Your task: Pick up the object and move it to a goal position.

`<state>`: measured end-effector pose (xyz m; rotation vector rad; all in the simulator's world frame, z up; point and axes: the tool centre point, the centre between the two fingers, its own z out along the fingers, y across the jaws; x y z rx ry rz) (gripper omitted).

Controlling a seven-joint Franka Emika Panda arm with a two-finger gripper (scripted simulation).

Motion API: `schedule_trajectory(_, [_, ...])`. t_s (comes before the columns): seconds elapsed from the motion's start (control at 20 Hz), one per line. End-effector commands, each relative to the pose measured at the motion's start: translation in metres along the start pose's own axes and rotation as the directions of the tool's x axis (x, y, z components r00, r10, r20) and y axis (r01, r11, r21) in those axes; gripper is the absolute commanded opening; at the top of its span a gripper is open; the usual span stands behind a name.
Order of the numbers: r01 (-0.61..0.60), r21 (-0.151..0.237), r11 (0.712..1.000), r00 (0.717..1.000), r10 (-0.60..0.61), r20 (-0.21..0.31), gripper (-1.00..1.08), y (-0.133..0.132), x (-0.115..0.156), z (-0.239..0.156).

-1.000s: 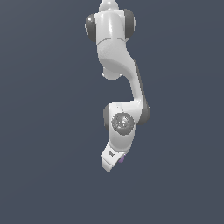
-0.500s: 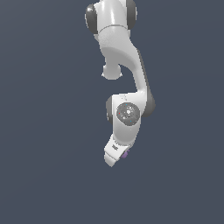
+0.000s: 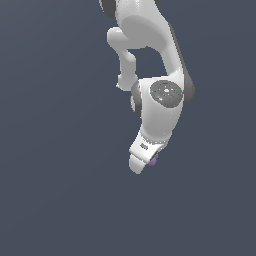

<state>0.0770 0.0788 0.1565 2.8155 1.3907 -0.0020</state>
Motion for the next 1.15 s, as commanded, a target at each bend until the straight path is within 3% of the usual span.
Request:
schedule_trajectory(0.0, [0.000, -0.001, 1.000, 1.000, 0.000, 0.000, -1.00, -0.013, 0.003, -0.027])
schedule_trajectory(0.6, [0.001, 0.000, 1.000, 1.000, -0.001, -0.001, -1.00, -0.062, 0.017, -0.138])
schedule_trajectory(1.1, [0.000, 0.001, 1.000, 1.000, 0.000, -0.002, -1.00, -0.072, 0.023, -0.166])
